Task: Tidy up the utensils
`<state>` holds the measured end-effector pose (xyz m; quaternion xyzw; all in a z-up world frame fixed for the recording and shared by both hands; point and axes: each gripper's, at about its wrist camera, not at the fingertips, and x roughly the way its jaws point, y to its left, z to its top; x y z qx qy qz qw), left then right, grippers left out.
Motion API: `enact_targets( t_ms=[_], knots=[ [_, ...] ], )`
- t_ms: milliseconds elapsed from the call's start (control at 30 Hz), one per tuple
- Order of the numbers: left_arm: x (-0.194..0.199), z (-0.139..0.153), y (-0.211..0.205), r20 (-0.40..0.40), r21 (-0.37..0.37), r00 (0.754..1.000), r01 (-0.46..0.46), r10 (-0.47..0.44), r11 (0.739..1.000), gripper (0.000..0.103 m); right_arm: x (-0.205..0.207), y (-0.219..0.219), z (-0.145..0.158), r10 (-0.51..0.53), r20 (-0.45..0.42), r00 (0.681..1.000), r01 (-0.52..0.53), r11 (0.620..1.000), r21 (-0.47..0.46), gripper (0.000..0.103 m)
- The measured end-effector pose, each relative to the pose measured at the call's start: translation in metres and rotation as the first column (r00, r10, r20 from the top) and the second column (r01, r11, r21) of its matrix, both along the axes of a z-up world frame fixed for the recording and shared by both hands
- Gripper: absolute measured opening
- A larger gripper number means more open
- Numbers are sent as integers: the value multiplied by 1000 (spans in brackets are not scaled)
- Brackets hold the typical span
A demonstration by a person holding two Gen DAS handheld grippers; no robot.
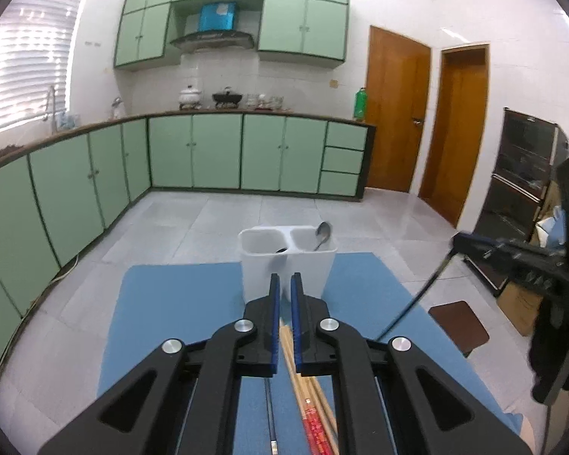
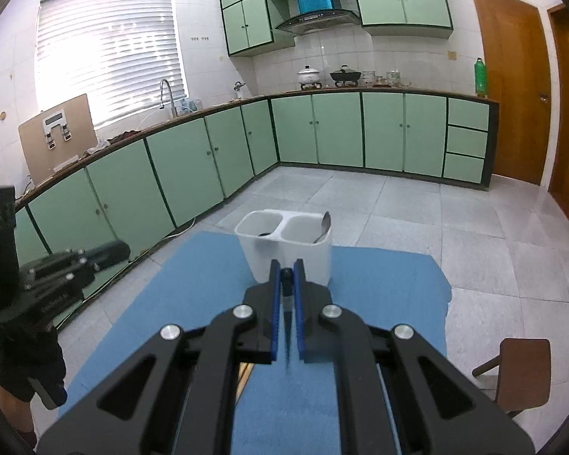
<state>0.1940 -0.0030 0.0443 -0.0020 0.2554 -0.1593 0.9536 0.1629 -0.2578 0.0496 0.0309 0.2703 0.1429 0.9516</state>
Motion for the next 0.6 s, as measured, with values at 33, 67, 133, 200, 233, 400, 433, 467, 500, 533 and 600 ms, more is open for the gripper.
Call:
enact_targets(
  t_ms=[33,67,133,200,233,400,433,467,500,533,600],
  knots=[
    [0,-7,2,-17,8,1000,-7,7,1000,6,-2,-1,-2,0,-2,1000,0,1000,7,6],
    [-1,-16,4,-38,18,999,-15,16,1000,7,-8,-3,-7,-9,-4,1000,9,1000,8,6],
    [-8,-47,9,-102,32,994,-23,26,999,14,-29,-6,-15,-52,41,998,52,999,-6,6],
    [-16,-72,13,-159,45,986,-31,38,999,27,-60,-8,-26,-100,79,992,105,993,-58,7],
    [-20,-87,15,-192,55,980,-34,44,998,28,-74,-10,-32,-116,79,990,121,990,-66,7],
    [-40,-134,12,-287,75,956,-37,57,996,33,-121,-22,-75,-181,-30,983,177,979,-96,9],
    [-41,-140,10,-297,76,953,-40,61,996,33,-125,-24,-89,-188,-76,979,182,980,-86,9],
    [-42,-147,9,-306,81,950,-43,66,996,35,-125,-26,-106,-195,-131,972,186,979,-82,9],
    [-45,-152,7,-313,86,947,-46,71,995,40,-123,-27,-121,-197,-171,965,186,980,-77,9],
    [-47,-157,5,-318,93,945,-52,79,994,42,-121,-26,-131,-197,-191,962,186,980,-74,8],
    [-48,-165,4,-325,103,941,-63,94,993,45,-113,-19,-157,-187,-241,952,177,982,-66,8]
  ],
)
